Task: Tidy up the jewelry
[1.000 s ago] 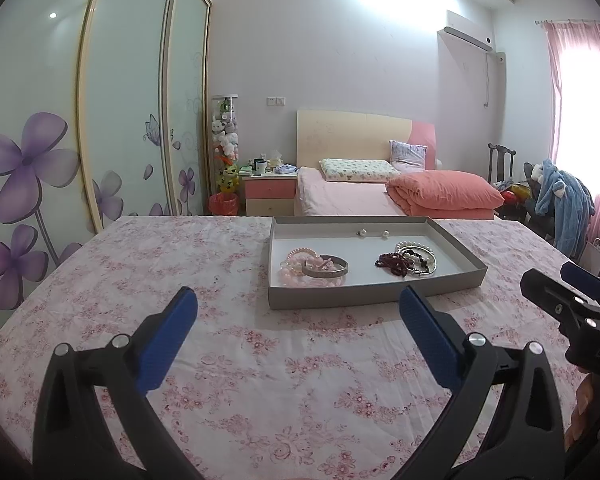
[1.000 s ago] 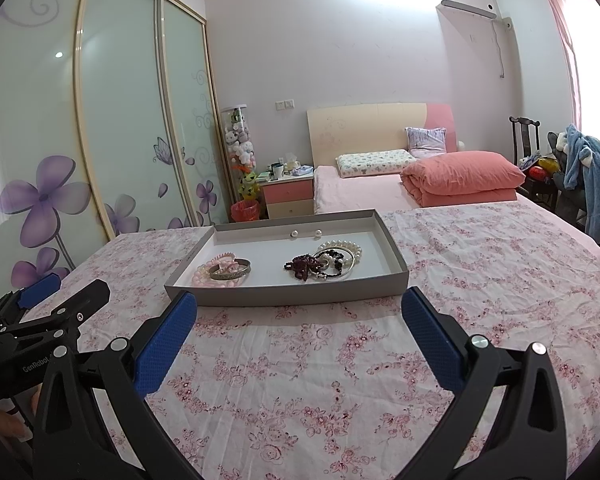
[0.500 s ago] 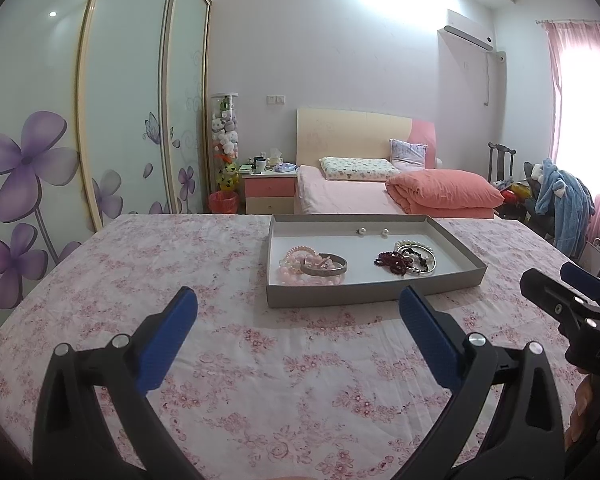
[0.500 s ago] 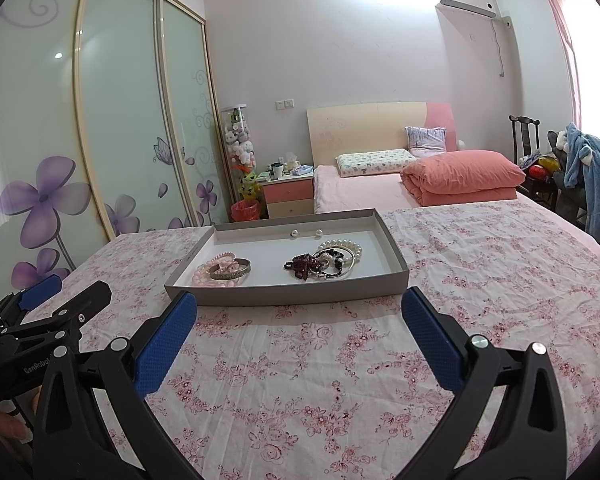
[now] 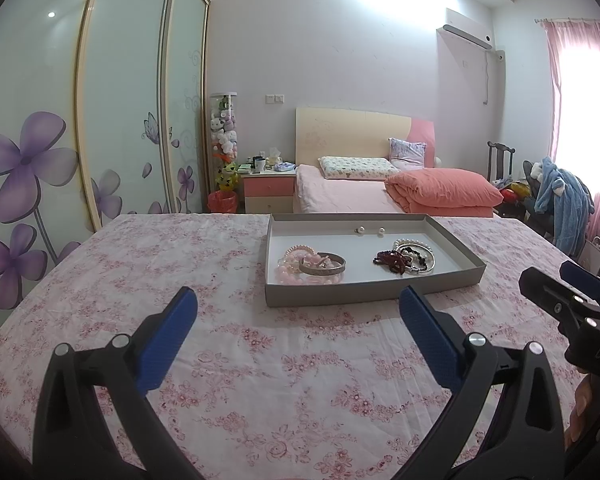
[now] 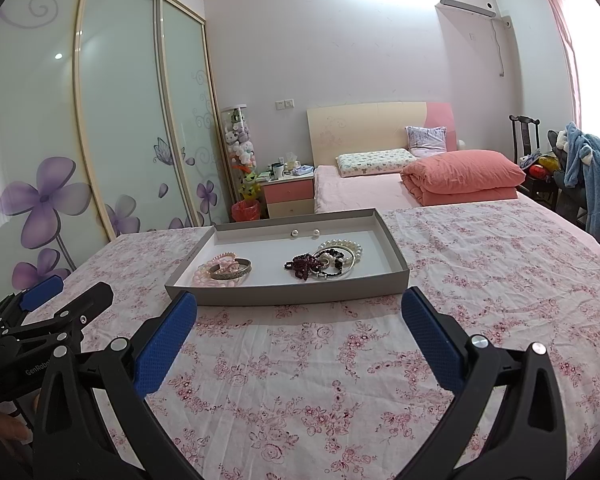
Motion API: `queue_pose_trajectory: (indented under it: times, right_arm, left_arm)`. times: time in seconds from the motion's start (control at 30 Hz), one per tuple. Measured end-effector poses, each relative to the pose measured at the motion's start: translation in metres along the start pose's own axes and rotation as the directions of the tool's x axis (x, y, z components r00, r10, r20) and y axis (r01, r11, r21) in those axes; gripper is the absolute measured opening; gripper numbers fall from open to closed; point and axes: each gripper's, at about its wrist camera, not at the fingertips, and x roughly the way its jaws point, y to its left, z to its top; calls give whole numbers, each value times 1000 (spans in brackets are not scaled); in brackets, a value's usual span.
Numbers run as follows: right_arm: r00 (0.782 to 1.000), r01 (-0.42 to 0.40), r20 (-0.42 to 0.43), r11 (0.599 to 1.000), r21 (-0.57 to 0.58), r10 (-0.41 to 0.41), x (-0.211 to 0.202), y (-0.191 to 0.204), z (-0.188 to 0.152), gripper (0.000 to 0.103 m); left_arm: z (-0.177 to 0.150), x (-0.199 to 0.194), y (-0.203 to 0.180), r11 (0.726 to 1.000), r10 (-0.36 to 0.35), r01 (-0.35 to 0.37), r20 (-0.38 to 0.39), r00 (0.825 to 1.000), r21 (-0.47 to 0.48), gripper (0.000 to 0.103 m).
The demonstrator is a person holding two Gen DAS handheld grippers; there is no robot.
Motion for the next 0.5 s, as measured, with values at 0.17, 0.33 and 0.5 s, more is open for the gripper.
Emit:
queue_pose_trajectory:
  times: [0.17, 0.33, 0.5]
  right_arm:
    - [1000, 0, 0, 1000, 0, 0, 0, -1, 0, 101]
    - [1000, -1, 0, 1000, 1, 1, 0, 0, 0, 101]
    - [1000, -1, -1, 1000, 1, 1, 0, 0, 0, 101]
  left_arm:
    - [0, 0, -1, 1000, -2, 2, 0, 1000, 1, 99]
    - [0, 0, -2, 1000, -5, 5, 0, 1000, 4, 99]
    - [0, 0, -2, 1000, -4, 4, -1, 1000, 4, 99]
